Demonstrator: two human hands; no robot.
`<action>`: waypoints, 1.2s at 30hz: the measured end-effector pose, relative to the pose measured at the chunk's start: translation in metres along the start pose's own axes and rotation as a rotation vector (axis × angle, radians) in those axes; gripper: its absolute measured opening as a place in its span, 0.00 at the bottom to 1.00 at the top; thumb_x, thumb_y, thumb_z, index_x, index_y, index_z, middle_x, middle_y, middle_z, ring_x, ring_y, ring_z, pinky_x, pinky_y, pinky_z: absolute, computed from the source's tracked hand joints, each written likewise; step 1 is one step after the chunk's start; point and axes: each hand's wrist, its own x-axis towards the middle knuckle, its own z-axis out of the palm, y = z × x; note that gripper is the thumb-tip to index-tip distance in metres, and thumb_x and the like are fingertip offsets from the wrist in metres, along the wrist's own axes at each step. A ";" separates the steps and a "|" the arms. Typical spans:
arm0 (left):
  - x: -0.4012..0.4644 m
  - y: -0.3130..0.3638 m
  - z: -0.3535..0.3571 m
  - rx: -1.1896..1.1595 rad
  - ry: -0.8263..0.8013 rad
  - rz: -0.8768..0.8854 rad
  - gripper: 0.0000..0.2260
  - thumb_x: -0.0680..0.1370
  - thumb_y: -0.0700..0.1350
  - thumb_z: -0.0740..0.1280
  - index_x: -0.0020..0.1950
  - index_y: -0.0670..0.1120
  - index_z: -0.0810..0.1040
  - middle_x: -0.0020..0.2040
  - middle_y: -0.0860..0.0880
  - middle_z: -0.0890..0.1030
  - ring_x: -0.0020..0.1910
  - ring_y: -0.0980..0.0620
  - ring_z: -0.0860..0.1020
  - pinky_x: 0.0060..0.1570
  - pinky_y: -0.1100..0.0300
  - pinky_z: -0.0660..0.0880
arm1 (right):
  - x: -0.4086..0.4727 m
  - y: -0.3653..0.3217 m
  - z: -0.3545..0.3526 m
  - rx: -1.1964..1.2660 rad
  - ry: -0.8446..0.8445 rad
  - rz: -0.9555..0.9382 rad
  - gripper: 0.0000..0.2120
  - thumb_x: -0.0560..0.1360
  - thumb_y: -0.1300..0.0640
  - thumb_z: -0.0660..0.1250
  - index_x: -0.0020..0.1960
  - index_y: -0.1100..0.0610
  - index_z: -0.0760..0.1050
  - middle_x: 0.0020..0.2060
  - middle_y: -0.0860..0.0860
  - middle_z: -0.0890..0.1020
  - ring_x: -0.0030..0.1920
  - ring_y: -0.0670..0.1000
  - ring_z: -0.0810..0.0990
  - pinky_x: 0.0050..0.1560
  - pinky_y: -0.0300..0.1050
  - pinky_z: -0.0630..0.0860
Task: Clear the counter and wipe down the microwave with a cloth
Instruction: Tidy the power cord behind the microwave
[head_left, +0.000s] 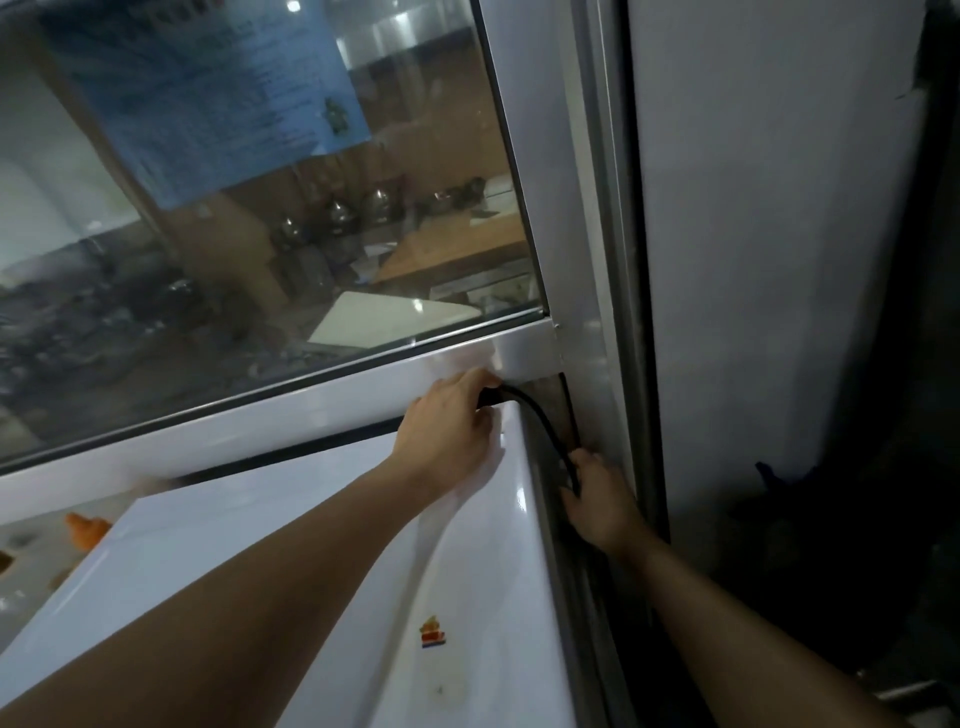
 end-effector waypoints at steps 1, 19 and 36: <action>0.001 0.000 0.000 -0.001 -0.002 -0.001 0.13 0.77 0.39 0.59 0.61 0.47 0.74 0.57 0.48 0.79 0.56 0.46 0.75 0.54 0.52 0.72 | 0.000 0.002 0.000 -0.024 0.026 0.013 0.07 0.77 0.62 0.61 0.52 0.63 0.74 0.52 0.60 0.77 0.54 0.60 0.77 0.54 0.45 0.70; 0.036 0.050 -0.006 0.066 -0.176 0.112 0.17 0.77 0.43 0.64 0.66 0.50 0.71 0.65 0.48 0.74 0.64 0.47 0.71 0.65 0.51 0.68 | -0.022 -0.040 -0.134 -0.163 0.221 -0.039 0.08 0.75 0.54 0.68 0.38 0.52 0.72 0.32 0.45 0.75 0.36 0.48 0.75 0.37 0.43 0.71; 0.041 0.051 -0.030 -0.297 -0.026 0.005 0.04 0.78 0.44 0.65 0.43 0.49 0.76 0.41 0.48 0.79 0.42 0.50 0.77 0.46 0.55 0.75 | -0.043 -0.048 -0.148 -0.110 0.077 -0.030 0.06 0.76 0.57 0.66 0.40 0.50 0.74 0.38 0.46 0.79 0.38 0.40 0.76 0.35 0.32 0.66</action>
